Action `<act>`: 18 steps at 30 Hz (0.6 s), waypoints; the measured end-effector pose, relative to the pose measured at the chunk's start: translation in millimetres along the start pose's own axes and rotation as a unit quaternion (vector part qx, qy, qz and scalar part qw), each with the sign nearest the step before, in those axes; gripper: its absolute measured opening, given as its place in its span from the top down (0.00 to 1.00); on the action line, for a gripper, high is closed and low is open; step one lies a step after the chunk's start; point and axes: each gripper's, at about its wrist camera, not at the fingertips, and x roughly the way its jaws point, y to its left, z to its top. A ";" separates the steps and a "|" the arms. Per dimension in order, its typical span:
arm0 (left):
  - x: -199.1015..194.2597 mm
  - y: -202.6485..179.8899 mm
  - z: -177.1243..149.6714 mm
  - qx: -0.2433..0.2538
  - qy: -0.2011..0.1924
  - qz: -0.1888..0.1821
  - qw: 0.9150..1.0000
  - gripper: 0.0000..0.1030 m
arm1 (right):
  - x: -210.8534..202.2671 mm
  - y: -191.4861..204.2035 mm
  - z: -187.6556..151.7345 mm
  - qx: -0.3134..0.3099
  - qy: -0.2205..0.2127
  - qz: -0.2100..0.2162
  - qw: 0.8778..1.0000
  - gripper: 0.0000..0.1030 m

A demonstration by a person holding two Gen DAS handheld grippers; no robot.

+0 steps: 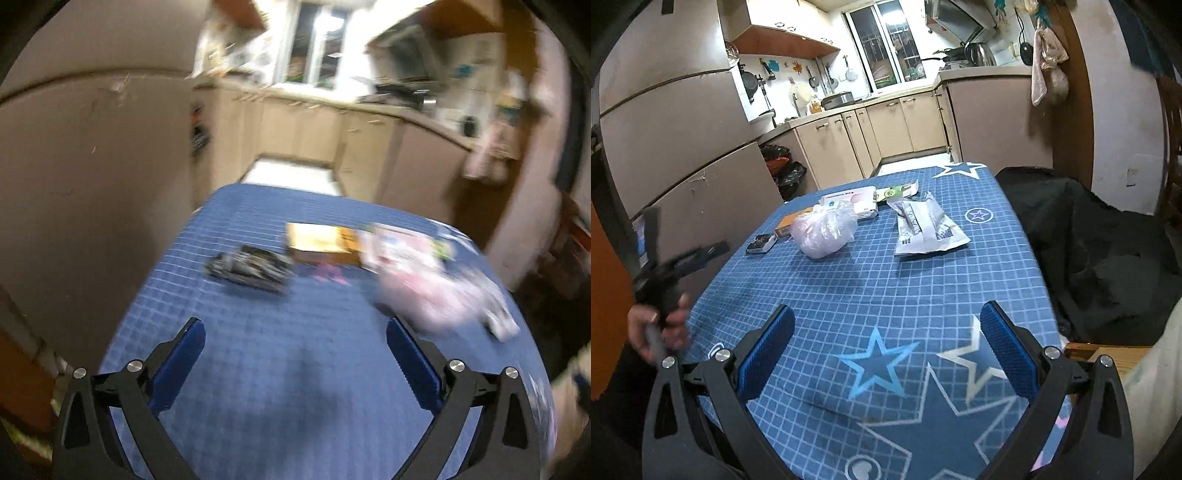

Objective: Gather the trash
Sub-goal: 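Grasp the black snack bag with the left gripper while the right gripper grasps the white-grey packet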

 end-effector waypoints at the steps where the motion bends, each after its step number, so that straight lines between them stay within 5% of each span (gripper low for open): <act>1: 10.5 4.2 8.3 -0.016 0.011 0.004 1.000 0.05 | 2.4 -0.3 1.0 0.002 0.001 0.001 1.000 0.06; 5: 63.3 12.4 33.9 -0.070 0.035 0.058 0.995 0.05 | 12.5 -2.3 2.9 0.006 0.008 0.003 1.000 0.06; 14: 127.2 8.5 52.4 -0.074 0.081 0.150 0.983 0.05 | 27.1 -9.6 16.5 -0.001 0.012 -0.002 1.000 0.06; 18: 122.4 4.5 50.8 -0.045 0.079 0.162 0.983 0.27 | 37.3 -9.3 40.1 -0.028 0.000 -0.018 0.999 0.06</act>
